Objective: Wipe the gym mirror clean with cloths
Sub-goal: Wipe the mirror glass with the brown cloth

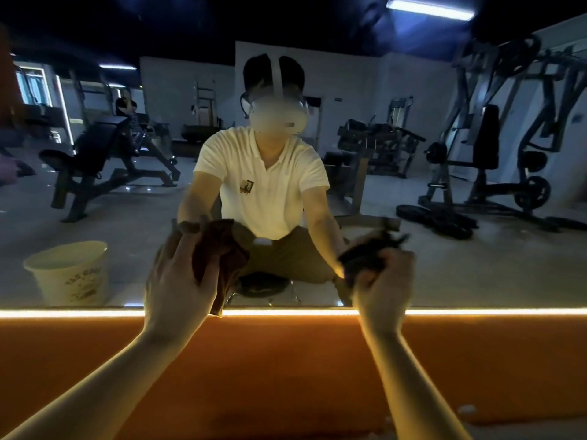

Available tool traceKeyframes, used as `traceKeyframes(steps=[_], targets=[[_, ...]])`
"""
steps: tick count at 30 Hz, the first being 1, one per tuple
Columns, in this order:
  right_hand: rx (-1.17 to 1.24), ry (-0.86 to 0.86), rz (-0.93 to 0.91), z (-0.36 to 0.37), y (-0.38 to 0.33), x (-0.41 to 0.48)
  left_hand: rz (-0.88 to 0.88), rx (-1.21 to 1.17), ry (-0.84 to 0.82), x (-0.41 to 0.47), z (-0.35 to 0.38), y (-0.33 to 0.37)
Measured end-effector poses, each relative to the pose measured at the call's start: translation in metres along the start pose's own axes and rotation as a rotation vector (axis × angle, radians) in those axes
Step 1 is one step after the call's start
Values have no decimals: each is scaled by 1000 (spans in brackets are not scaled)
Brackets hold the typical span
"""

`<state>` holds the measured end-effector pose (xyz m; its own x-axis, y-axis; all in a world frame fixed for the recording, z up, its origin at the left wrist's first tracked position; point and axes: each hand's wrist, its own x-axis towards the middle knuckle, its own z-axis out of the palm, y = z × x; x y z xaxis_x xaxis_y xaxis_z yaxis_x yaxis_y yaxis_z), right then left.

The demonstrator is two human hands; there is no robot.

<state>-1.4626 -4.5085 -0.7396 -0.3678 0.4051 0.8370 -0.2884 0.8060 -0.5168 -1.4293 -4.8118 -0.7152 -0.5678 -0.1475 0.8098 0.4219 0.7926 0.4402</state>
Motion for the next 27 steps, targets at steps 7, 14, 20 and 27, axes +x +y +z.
traceKeyframes(steps=[7, 14, 20, 27], targets=[[54, 48, 55, 36, -83, -20, 79, 20, -32, 6, -3, -23], [-106, -398, -747, 50, -92, -49, 169, 94, 52, 9, -8, -43], [-4, 116, 50, 33, -116, 28, 180, 62, 43, 7, -13, -53], [-113, -409, -640, 57, -138, -65, 168, -16, 34, 10, -14, -55]])
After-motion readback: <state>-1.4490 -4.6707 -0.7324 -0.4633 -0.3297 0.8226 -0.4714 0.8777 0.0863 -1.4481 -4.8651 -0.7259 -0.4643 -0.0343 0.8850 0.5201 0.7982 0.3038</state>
